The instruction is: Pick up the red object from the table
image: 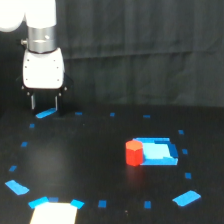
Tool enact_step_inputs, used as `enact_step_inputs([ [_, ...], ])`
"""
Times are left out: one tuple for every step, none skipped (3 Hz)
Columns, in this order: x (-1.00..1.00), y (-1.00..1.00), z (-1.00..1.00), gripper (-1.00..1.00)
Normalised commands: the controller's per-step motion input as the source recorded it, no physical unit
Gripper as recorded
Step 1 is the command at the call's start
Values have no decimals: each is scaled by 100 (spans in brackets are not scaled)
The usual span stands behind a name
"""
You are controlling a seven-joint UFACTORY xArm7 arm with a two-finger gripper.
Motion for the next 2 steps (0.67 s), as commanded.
enact_step_inputs([
  [88, -91, -32, 92],
  [100, -100, -43, 97],
])
